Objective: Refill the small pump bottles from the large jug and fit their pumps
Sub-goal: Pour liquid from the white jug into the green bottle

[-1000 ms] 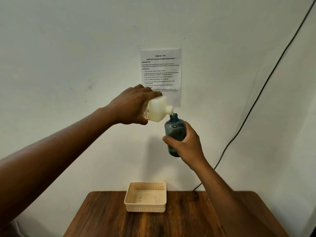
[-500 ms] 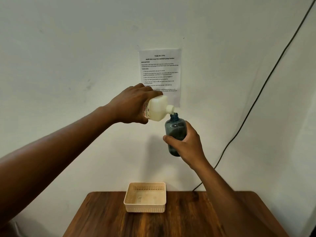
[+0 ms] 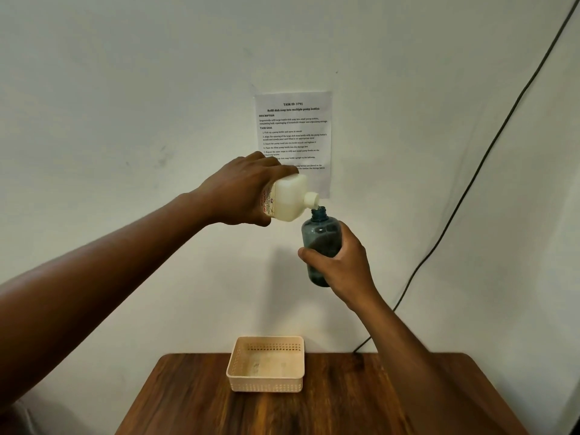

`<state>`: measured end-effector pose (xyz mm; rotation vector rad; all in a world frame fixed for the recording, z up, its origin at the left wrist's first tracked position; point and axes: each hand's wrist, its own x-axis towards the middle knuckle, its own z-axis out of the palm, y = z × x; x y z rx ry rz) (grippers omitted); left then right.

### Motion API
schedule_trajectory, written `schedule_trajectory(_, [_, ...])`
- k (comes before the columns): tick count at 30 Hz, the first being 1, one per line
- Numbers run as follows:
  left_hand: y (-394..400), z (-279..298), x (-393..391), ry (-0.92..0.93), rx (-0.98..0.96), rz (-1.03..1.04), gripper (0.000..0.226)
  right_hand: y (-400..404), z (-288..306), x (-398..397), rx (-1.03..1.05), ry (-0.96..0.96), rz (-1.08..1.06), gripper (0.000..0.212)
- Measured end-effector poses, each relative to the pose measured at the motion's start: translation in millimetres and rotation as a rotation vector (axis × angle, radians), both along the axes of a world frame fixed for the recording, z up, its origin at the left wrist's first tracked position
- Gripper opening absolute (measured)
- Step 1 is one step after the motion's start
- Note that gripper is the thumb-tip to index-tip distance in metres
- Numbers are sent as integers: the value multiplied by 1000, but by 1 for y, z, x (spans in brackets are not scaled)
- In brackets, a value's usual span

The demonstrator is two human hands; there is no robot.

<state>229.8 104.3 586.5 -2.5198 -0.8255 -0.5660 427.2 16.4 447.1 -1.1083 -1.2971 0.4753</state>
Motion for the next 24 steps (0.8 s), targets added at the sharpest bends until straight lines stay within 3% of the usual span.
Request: schedule_trajectory(24, [-5, 5, -4, 10, 18, -31, 94, -4, 3, -3, -2, -34, -10, 62])
